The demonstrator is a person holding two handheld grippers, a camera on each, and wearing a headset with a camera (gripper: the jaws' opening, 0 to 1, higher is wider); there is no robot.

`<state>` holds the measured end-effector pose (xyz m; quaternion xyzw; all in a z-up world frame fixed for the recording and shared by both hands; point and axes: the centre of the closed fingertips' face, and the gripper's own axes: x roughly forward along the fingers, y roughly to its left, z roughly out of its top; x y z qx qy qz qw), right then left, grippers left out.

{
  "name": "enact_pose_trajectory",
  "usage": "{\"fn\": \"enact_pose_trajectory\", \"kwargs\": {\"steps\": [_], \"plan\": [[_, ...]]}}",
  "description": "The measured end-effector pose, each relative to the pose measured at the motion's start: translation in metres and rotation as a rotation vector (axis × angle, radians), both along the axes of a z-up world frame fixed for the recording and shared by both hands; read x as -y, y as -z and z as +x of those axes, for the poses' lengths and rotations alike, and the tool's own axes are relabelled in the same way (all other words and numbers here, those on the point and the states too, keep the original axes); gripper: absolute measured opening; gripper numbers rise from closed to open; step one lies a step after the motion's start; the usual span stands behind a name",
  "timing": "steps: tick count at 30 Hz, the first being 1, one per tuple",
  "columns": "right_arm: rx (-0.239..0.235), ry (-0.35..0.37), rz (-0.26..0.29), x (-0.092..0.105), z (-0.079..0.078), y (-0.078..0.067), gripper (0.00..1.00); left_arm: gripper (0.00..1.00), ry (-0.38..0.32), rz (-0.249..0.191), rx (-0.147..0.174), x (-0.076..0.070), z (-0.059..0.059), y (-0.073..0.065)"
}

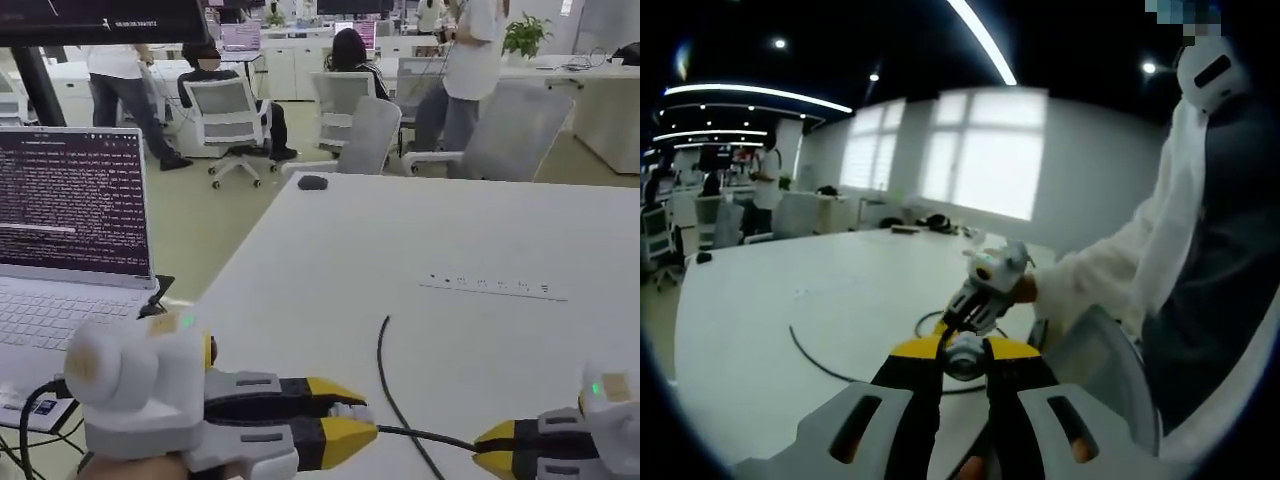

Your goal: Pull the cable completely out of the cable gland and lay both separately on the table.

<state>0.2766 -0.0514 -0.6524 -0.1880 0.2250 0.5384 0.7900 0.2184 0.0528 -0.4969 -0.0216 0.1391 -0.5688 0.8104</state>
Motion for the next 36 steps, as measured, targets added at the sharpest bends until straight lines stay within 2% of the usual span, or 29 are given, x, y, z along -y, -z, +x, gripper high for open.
{"fn": "enact_pose_trajectory", "kwargs": {"steps": [4,14,18,28,29,31,36], "plan": [[-0.051,0.01,-0.017,-0.003,0.001,0.023,0.05,0.17,-0.018,0.005,-0.01,-0.003,-0.002,0.002],[-0.124,0.02,-0.063,-0.009,-0.001,0.062,0.05,0.17,-0.061,0.007,-0.024,-0.009,-0.001,0.006],[-0.14,0.032,-0.068,-0.009,0.0,0.07,0.06,0.17,-0.073,0.006,-0.023,-0.009,-0.001,0.005],[-0.14,0.007,-0.102,-0.013,-0.001,0.082,0.08,0.17,-0.118,0.015,-0.034,-0.017,-0.004,0.008],[-0.141,0.017,-0.112,-0.011,0.0,0.083,0.06,0.17,-0.119,0.017,-0.035,-0.017,-0.005,0.008],[-0.135,0.025,-0.109,-0.01,0.002,0.084,0.0,0.17,-0.122,0.019,-0.034,-0.017,-0.005,0.008],[-0.144,0.057,-0.082,-0.004,0.004,0.082,0.04,0.17,-0.115,0.022,-0.035,-0.014,-0.004,0.008]]}}
